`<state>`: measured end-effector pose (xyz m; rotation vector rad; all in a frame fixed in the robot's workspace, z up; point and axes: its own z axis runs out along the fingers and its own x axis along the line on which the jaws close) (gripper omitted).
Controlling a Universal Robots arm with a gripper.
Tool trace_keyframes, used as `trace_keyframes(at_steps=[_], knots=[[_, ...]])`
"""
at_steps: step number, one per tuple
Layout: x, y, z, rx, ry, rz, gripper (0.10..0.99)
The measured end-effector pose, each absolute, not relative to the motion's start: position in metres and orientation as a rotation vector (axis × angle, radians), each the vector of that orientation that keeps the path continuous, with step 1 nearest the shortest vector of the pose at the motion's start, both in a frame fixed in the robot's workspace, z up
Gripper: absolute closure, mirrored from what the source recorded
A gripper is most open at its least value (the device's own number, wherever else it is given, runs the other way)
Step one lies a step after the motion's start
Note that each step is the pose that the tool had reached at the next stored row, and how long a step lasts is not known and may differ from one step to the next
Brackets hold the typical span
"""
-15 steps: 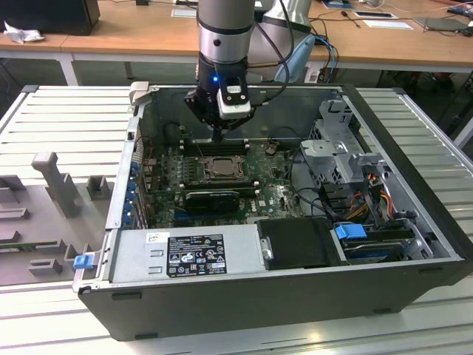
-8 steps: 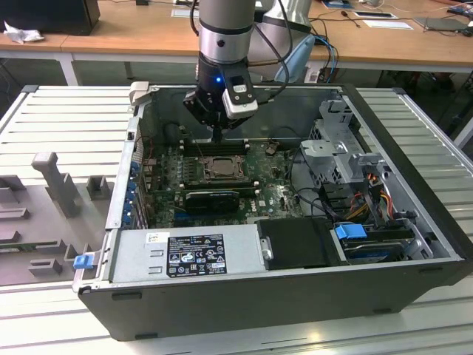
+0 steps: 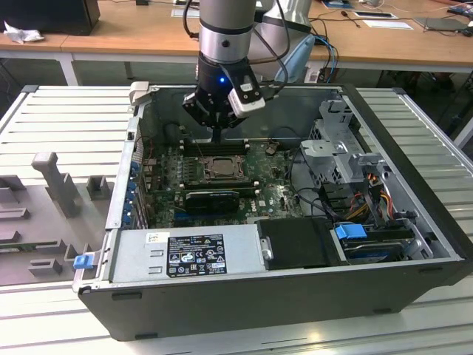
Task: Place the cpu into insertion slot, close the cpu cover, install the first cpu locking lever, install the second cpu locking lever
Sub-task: 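Install the first cpu locking lever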
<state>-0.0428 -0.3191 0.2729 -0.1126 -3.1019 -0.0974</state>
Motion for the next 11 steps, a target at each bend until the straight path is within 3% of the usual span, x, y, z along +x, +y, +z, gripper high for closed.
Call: trace_keyframes(at_steps=[11], knots=[[-0.0428, -0.3191, 0.2729, 0.061, -3.100, -0.094, 0.980]])
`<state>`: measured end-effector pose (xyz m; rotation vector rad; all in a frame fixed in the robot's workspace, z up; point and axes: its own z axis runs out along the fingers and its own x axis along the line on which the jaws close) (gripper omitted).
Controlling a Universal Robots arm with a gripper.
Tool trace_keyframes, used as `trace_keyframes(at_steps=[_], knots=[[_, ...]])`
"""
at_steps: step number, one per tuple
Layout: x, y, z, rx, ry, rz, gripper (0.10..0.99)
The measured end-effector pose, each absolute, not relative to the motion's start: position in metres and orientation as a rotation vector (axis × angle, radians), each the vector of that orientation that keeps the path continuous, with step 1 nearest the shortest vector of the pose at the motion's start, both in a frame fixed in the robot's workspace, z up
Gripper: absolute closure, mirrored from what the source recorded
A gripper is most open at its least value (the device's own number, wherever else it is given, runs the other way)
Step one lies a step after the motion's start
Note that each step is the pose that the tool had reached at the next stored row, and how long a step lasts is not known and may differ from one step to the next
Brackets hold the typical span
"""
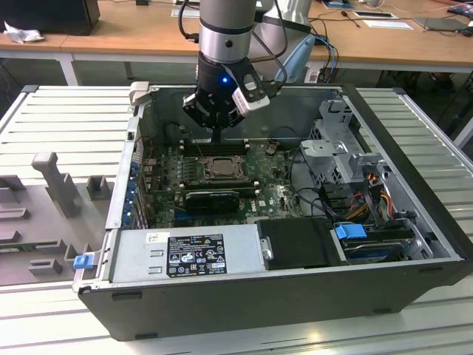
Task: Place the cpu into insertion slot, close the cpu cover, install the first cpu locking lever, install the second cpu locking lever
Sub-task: 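Install the first cpu locking lever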
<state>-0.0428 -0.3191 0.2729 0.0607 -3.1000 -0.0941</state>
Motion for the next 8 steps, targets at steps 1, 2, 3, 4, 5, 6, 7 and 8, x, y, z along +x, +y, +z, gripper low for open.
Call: trace_keyframes(at_steps=[1, 2, 3, 4, 5, 6, 7, 8], knots=[[-0.0428, -0.3191, 0.2729, 0.070, -3.100, -0.094, 0.980], [-0.0428, -0.3191, 0.2729, 0.082, -3.099, -0.094, 0.980], [-0.0428, -0.3191, 0.2729, 0.093, -3.099, -0.093, 0.980], [-0.0428, -0.3191, 0.2729, 0.113, -3.098, -0.093, 0.980], [-0.0428, -0.3191, 0.2729, 0.127, -3.097, -0.093, 0.980], [-0.0431, -0.3191, 0.2729, 0.147, -3.096, -0.092, 0.980], [-0.0444, -0.3191, 0.2729, 0.151, -3.096, -0.092, 0.980], [-0.0508, -0.3191, 0.2729, 0.151, -3.100, -0.092, 0.980]])
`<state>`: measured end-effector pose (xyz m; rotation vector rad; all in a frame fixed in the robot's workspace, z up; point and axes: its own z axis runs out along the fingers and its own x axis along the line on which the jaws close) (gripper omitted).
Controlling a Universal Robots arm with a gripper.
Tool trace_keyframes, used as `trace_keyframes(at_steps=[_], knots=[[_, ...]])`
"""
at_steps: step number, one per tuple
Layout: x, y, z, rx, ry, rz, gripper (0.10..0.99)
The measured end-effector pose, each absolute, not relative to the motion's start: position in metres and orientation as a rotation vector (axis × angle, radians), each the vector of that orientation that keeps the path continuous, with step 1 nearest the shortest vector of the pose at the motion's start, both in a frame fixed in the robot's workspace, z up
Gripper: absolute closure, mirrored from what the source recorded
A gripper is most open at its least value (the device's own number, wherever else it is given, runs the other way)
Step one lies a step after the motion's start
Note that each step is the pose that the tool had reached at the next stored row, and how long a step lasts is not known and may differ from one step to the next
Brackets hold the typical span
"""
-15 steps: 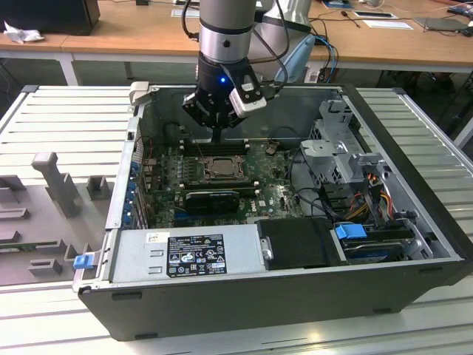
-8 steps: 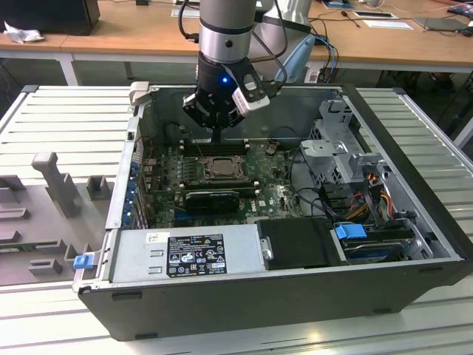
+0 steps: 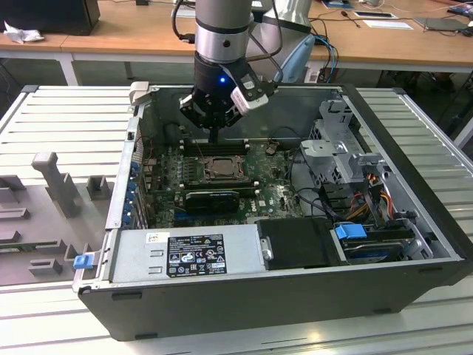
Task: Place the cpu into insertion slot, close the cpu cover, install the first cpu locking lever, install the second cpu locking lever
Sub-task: 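Install the first cpu locking lever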
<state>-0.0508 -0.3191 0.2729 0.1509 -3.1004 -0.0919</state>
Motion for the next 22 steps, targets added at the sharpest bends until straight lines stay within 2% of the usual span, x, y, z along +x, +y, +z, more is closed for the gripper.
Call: trace_keyframes(at_steps=[22], knots=[[-0.100, -0.313, 0.262, 0.082, -3.125, -0.119, 0.980]])
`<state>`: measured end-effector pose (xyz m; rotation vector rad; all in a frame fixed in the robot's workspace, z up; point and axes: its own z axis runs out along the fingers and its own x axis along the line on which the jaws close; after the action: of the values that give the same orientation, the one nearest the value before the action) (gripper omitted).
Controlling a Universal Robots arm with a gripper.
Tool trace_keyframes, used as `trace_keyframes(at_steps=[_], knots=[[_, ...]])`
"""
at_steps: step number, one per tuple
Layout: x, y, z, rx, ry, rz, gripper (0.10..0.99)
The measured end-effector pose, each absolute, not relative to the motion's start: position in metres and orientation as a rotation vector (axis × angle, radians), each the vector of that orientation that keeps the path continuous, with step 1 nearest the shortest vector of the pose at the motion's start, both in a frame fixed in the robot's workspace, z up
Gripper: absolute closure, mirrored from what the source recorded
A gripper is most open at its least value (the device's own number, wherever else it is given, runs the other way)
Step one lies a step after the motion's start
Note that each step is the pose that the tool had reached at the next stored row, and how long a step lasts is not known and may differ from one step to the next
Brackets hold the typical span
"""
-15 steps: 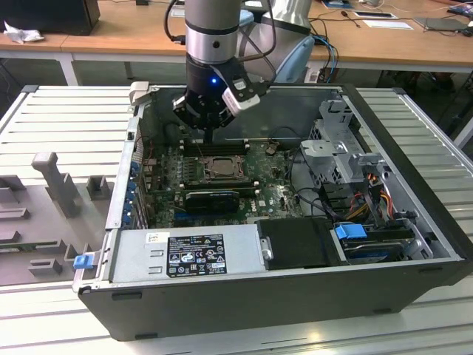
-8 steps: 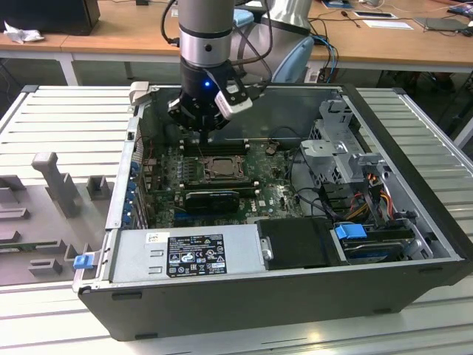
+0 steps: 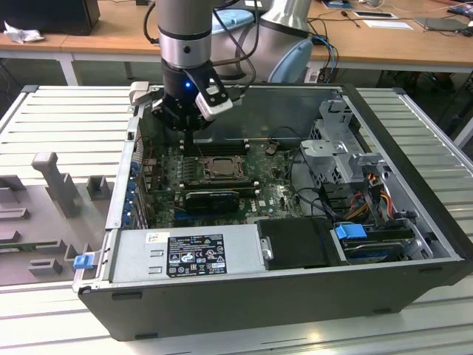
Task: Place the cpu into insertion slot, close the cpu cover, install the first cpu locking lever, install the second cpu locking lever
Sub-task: 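Install the first cpu locking lever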
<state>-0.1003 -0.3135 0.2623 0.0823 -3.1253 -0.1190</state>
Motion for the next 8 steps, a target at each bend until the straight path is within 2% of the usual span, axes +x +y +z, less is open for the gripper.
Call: trace_keyframes(at_steps=[8], knots=[[-0.100, -0.297, 0.259, 0.083, -3.125, -0.121, 0.980]])
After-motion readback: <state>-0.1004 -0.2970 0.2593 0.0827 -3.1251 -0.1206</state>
